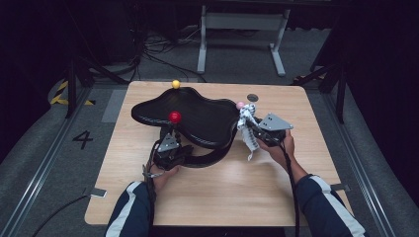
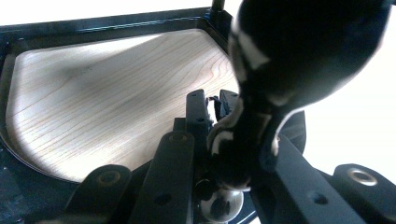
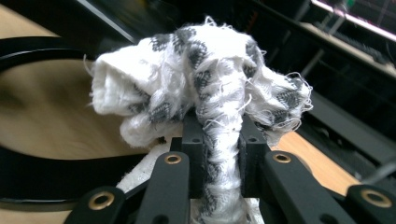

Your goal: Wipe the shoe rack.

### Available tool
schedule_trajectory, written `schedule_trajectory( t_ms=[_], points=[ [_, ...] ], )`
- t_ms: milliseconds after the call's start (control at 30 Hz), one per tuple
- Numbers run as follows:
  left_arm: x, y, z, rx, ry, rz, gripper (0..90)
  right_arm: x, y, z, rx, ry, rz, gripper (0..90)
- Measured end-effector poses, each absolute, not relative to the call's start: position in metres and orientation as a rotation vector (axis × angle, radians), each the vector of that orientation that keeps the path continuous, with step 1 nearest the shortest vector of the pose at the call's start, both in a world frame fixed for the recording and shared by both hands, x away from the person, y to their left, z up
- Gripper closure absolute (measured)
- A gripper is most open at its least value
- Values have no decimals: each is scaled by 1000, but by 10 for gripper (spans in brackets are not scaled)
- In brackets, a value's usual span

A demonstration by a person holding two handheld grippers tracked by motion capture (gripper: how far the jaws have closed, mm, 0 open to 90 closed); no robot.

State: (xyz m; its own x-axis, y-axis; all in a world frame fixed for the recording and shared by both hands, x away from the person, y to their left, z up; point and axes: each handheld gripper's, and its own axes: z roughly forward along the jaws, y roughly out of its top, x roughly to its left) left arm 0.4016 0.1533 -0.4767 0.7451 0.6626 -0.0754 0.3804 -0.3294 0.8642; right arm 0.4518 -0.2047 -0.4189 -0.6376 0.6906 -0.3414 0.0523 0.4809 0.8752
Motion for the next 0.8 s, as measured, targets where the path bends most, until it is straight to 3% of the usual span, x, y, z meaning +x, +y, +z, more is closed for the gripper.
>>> schedule_trajectory(
  t_ms=[433, 800],
  points=[
    [402, 154, -476, 1963, 795, 349, 826, 486, -210, -438, 748, 2055, 1157, 772],
    [402, 154, -477, 1954, 800, 354, 826, 466, -206, -423, 626, 2060, 1148, 775]
  ],
)
